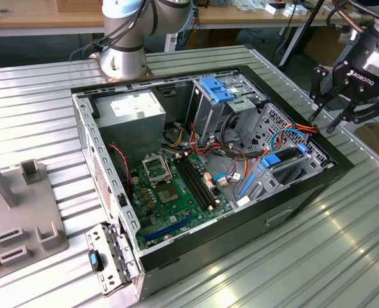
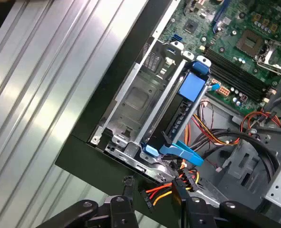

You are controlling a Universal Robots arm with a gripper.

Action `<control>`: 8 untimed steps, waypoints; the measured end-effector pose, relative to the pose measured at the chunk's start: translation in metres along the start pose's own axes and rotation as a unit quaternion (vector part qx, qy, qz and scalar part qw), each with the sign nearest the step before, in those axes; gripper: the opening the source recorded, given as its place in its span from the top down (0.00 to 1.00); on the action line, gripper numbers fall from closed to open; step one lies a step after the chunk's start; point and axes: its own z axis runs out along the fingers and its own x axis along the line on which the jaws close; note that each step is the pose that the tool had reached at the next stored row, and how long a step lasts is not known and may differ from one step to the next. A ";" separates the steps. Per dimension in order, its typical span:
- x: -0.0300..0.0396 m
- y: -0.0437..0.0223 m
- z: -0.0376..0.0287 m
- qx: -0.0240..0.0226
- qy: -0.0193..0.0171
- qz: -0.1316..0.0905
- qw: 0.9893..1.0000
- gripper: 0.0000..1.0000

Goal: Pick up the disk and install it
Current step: 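Insert the first disk wire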

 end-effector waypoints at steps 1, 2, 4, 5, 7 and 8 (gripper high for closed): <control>0.0002 -0.0003 0.0002 0.000 0.000 -0.009 1.000 0.56; 0.0002 -0.0004 0.0003 -0.001 0.000 -0.033 0.999 0.56; 0.0003 -0.0004 0.0008 0.001 0.001 -0.070 0.998 0.56; 0.0003 -0.0004 0.0010 0.003 0.003 -0.084 0.996 0.56; 0.0003 -0.0003 0.0010 0.005 0.004 -0.102 0.995 0.56; 0.0003 -0.0004 0.0011 0.006 0.004 -0.108 0.994 0.56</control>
